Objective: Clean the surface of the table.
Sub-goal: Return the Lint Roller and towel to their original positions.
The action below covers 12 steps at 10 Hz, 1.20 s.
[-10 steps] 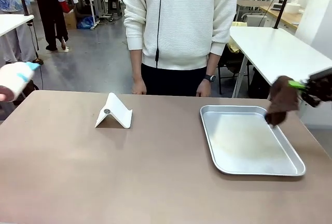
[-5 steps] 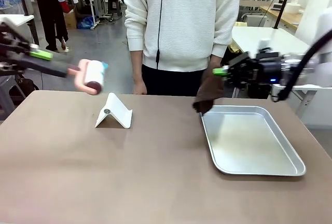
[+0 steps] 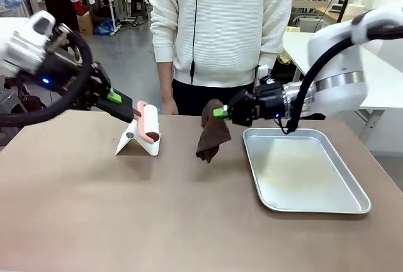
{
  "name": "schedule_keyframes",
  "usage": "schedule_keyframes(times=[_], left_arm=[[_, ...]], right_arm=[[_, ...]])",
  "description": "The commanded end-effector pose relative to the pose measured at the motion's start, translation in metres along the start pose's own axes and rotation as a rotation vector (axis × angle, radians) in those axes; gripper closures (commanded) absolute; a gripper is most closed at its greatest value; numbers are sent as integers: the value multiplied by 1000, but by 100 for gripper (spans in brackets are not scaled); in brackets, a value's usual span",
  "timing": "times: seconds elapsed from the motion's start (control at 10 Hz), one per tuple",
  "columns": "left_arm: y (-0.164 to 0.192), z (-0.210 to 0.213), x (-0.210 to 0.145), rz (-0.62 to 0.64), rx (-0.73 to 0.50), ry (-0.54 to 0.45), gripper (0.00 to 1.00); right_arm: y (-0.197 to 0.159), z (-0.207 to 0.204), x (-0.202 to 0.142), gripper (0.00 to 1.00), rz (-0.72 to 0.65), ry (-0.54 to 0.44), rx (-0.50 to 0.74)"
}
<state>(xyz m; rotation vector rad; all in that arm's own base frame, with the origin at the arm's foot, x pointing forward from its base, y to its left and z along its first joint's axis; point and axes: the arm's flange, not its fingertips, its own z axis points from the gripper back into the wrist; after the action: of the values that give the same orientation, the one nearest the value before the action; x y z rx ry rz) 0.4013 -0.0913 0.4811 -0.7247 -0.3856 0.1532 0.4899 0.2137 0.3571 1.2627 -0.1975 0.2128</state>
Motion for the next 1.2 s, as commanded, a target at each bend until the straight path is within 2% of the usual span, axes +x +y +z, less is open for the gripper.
schedule_keyframes(times=[0.0, 0.2, 1.0, 1.1], left_arm=[[3, -27, 24, -2, -7, 33, 78], [9, -45, 30, -13, -16, 81, 78], [13, -58, 28, 0, 1, 86, 78], [11, -64, 35, 33, 38, 73, 78]], right_arm=[[-15, -14, -2, 94, 50, 21, -68], [-32, -20, -10, 94, 17, 55, -104], [-40, -18, -14, 94, 0, 59, -95], [-38, -20, -8, 94, 18, 25, -106]])
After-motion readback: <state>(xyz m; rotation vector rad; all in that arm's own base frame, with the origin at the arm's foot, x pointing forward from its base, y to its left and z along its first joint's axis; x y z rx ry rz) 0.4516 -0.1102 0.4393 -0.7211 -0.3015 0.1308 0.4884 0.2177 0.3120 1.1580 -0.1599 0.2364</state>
